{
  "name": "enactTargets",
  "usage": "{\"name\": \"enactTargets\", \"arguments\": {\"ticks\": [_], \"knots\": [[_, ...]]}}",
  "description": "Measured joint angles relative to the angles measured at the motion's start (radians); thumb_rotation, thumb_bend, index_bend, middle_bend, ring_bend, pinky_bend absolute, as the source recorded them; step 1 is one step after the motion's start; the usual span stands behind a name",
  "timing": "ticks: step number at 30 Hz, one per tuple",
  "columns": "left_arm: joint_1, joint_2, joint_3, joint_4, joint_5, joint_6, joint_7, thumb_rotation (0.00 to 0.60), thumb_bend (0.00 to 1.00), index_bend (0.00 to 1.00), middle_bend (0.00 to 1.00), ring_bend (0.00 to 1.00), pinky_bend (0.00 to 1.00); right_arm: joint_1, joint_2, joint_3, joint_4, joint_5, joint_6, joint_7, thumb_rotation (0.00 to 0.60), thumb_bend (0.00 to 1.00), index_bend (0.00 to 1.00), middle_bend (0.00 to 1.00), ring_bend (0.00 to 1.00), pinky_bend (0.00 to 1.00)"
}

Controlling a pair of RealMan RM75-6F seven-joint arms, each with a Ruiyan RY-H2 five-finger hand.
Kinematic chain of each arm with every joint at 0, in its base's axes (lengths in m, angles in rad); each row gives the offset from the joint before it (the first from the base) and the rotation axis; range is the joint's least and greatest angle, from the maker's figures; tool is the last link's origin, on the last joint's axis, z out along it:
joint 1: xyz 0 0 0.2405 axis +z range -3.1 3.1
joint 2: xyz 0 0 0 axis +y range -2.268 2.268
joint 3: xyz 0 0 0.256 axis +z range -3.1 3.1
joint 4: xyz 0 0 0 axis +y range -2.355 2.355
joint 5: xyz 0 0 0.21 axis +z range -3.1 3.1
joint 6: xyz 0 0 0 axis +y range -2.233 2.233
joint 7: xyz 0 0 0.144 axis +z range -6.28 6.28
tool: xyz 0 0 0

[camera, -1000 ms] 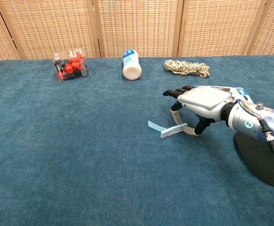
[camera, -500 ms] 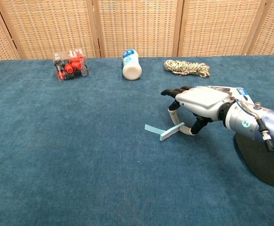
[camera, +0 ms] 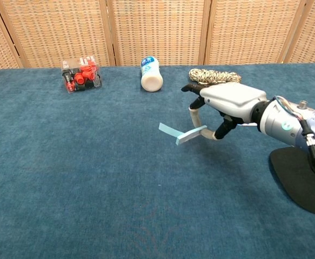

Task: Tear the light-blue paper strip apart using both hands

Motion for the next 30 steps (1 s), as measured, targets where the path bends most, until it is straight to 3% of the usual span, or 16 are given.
{"name": "enactTargets", "arguments": {"ticks": [4, 13, 19, 30], "knots": [[-0.105, -0.039, -0.038, 0.111, 0.051, -0.043, -0.038, 0.6, 0.0, 0.05, 0.63, 0.65, 0.53, 0.009, 0.004, 0.03, -0.042, 0.058, 0.0, -0.071, 0.6, 0.49, 0.63, 0.0, 0.0, 0.0], [-0.3, -0.161, -0.073, 0.308, 0.129, -0.153, -0.077, 0.6, 0.0, 0.25, 0.9, 0.9, 0.87, 0.046, -0.006, 0.086, -0.094, 0.168, -0.001, -0.192, 0.6, 0.49, 0.63, 0.0, 0.0, 0.0], [-0.386, -0.235, -0.082, 0.365, 0.134, -0.225, -0.051, 0.6, 0.0, 0.38, 0.97, 0.96, 0.93, 0.068, -0.015, 0.093, -0.106, 0.194, 0.0, -0.238, 0.6, 0.5, 0.63, 0.0, 0.0, 0.0], [-0.478, -0.352, -0.09, 0.406, 0.065, -0.328, -0.047, 0.6, 0.08, 0.44, 0.99, 0.97, 0.94, 0.098, -0.029, 0.09, -0.12, 0.218, -0.003, -0.272, 0.6, 0.51, 0.63, 0.0, 0.0, 0.0]]}}
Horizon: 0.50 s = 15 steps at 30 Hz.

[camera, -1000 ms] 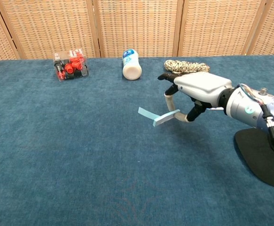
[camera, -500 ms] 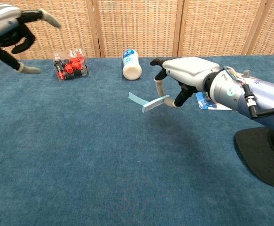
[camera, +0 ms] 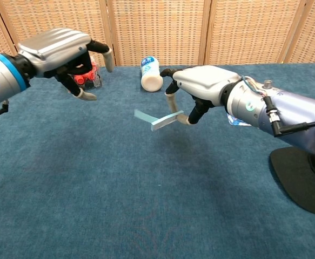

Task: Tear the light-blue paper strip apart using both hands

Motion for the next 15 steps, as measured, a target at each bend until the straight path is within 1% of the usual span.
{"name": "enactTargets", "arguments": {"ticks": [5, 10, 15], "knots": [[-0.016, -0.038, 0.004, -0.012, -0.039, -0.028, -0.041, 0.6, 0.11, 0.44, 0.99, 0.97, 0.94, 0.009, -0.003, 0.005, -0.008, 0.018, 0.002, -0.011, 0.6, 0.51, 0.63, 0.0, 0.0, 0.0], [-0.03, -0.062, 0.013, -0.015, -0.061, -0.042, -0.046, 0.6, 0.18, 0.45, 0.99, 0.97, 0.94, 0.016, -0.001, 0.006, -0.016, 0.039, 0.003, -0.022, 0.6, 0.51, 0.63, 0.01, 0.0, 0.0], [-0.041, -0.076, 0.013, -0.028, -0.085, -0.059, -0.068, 0.6, 0.23, 0.46, 0.99, 0.97, 0.94, 0.019, 0.006, 0.004, -0.023, 0.052, 0.006, -0.028, 0.6, 0.51, 0.63, 0.01, 0.0, 0.0]]}}
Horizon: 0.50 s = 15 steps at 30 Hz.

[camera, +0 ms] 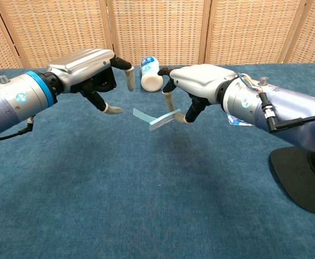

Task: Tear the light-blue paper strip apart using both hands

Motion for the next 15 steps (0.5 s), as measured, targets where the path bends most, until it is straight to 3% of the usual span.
{"name": "enactTargets", "arguments": {"ticks": [15], "knots": [[-0.036, -0.058, 0.009, 0.013, -0.034, -0.02, 0.005, 0.6, 0.29, 0.53, 0.99, 0.97, 0.94, -0.002, 0.017, -0.012, -0.008, 0.008, 0.012, 0.016, 0.6, 0.52, 0.63, 0.01, 0.0, 0.0]]}}
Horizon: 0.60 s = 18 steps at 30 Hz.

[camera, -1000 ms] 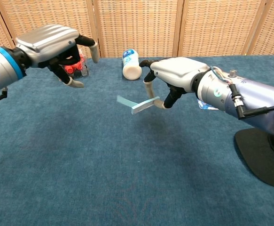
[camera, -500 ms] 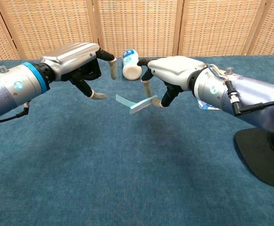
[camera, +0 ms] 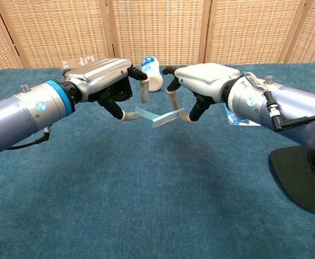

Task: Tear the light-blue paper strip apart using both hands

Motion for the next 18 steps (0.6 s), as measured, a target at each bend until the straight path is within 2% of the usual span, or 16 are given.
{"name": "enactTargets", "arguments": {"ticks": [18], "knots": [[-0.019, -0.036, 0.005, 0.045, -0.026, 0.007, -0.009, 0.6, 0.35, 0.57, 0.99, 0.97, 0.94, 0.006, 0.004, -0.011, -0.008, 0.006, 0.013, -0.001, 0.6, 0.52, 0.63, 0.01, 0.0, 0.0]]}}
